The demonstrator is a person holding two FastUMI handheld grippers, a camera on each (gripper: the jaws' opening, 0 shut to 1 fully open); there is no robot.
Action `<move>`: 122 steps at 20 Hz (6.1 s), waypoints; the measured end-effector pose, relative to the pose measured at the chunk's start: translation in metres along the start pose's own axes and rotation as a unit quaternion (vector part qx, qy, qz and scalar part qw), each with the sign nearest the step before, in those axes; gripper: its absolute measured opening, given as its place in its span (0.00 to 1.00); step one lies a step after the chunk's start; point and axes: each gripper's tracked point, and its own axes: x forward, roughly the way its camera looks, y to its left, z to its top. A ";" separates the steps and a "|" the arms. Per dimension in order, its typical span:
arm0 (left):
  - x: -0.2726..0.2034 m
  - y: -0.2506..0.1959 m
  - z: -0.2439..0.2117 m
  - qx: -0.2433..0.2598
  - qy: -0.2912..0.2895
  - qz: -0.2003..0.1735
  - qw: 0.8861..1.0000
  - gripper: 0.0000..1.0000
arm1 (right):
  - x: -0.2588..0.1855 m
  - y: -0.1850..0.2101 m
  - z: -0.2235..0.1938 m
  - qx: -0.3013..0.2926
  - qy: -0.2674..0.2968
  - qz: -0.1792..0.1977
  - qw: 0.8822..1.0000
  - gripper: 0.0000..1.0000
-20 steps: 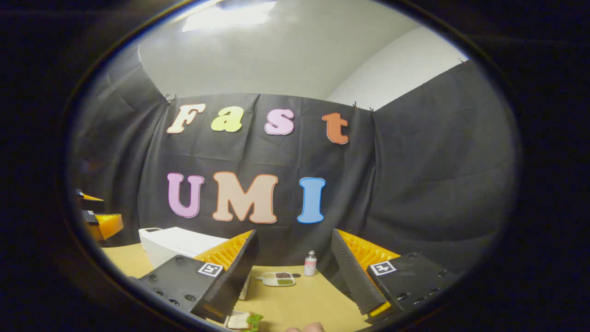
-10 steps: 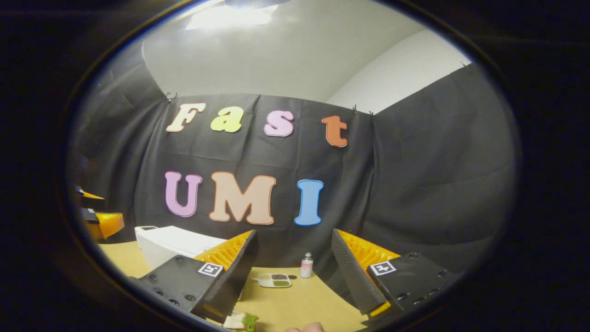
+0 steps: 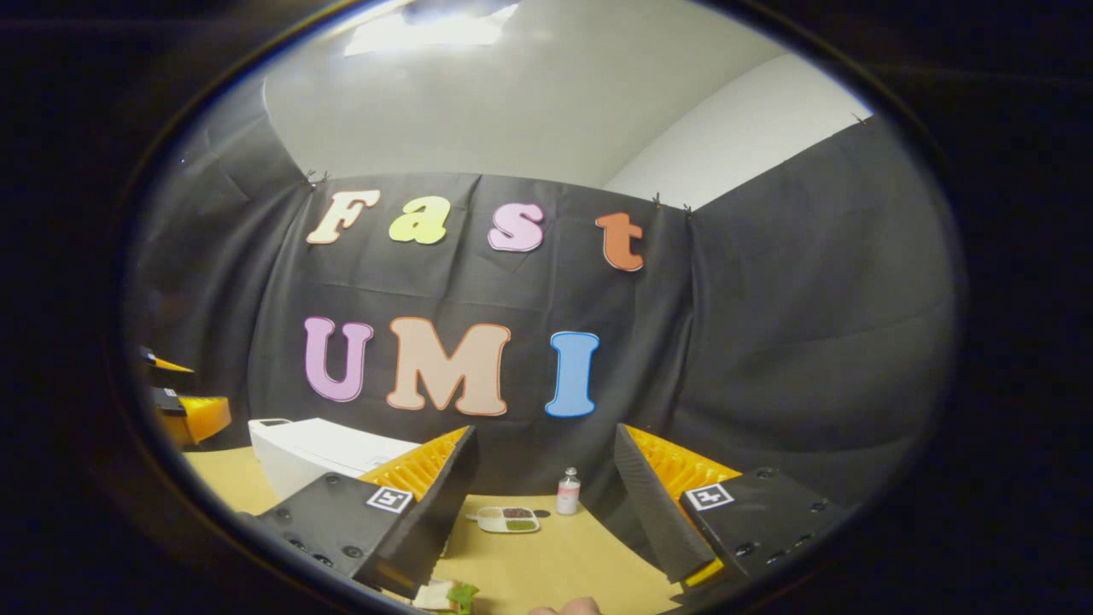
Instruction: Open the microwave oven with the left hand, put the food in, and close the microwave oven.
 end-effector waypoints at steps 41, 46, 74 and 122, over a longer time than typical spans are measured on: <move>0.182 -0.102 -0.287 -0.034 0.290 -0.087 0.953 0.02 | -0.042 -0.086 -0.044 -0.078 0.081 -0.040 0.993 0.97; 0.109 -0.085 -0.282 -0.025 0.280 -0.109 0.953 0.01 | -0.035 -0.080 -0.051 -0.065 0.082 -0.043 0.994 0.97; -0.076 0.148 -0.282 -0.045 0.307 0.028 0.950 0.00 | -0.089 0.112 -0.373 0.162 0.514 0.044 0.841 0.91; -0.106 0.221 -0.144 -0.062 0.179 0.033 0.981 0.96 | 0.099 0.442 -0.364 0.445 0.395 0.027 0.803 0.29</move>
